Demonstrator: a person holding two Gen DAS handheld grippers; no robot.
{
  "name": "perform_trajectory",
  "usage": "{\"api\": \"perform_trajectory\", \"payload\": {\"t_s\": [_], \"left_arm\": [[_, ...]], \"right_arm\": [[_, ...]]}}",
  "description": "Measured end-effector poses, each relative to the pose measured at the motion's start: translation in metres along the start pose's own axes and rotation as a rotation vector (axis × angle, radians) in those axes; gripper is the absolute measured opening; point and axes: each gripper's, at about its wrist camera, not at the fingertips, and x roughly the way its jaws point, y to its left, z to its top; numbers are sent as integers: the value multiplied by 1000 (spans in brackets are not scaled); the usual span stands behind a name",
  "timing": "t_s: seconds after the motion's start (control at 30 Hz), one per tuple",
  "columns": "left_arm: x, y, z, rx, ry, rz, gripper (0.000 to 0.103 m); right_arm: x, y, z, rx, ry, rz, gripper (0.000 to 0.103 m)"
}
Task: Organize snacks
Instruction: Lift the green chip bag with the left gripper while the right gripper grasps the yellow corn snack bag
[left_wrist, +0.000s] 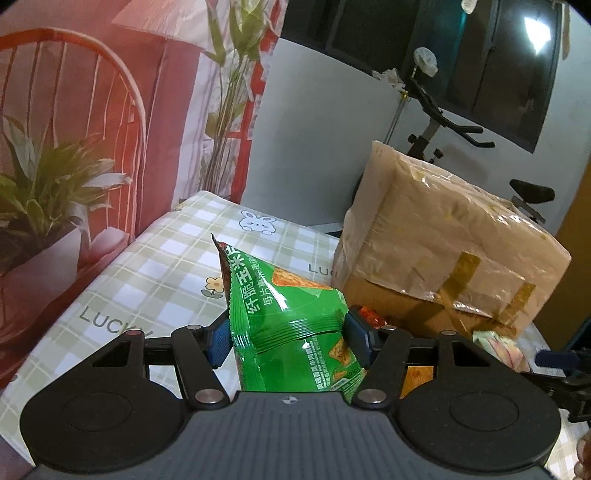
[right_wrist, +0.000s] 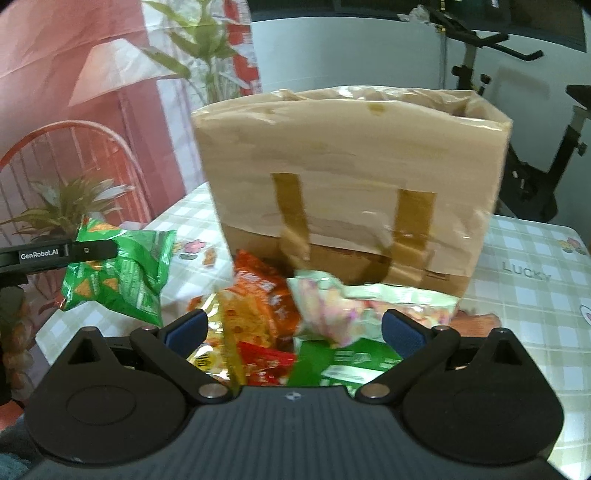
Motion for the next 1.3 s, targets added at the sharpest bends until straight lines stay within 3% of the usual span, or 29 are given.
{"api": "perform_trajectory", "payload": {"t_s": [0.13,0.3,0.4,0.5,0.53,0.63,0.67,0.77,0.97,1.07,1.17,1.3], "left_arm": [[-12,4,-4,9,1,-10,64],[-19,9,-9,6,6,-16,53],[-16,12,-14,1,23,-8,52],[-6,18,-24,-23,54,-9,45],[-5,19,-26,-23,50,-5,46],[1,16,-26,2,81,-13,69],[4,15,-26,6,95,-8,72],[10,11,-31,37,111,32,77],[30,23,-38,-30,188,61,77],[37,33,-39,-107,193,57,78],[34,49,-37,-253,189,11,79],[28,63,-35,-376,127,15,88]], "right_arm": [[6,19,0,-43,21,46,101],[21,43,-2,-105,74,108,98],[34,53,-6,-133,116,129,95],[46,59,-11,-156,160,126,94],[48,59,-13,-158,170,128,93],[54,59,-17,-146,190,130,92],[56,57,-18,-137,197,133,90],[56,54,-19,-120,204,141,87],[56,50,-22,-116,211,156,87],[57,50,-22,-115,211,164,87],[57,49,-22,-113,212,165,87],[57,48,-22,-108,210,169,86]]}}
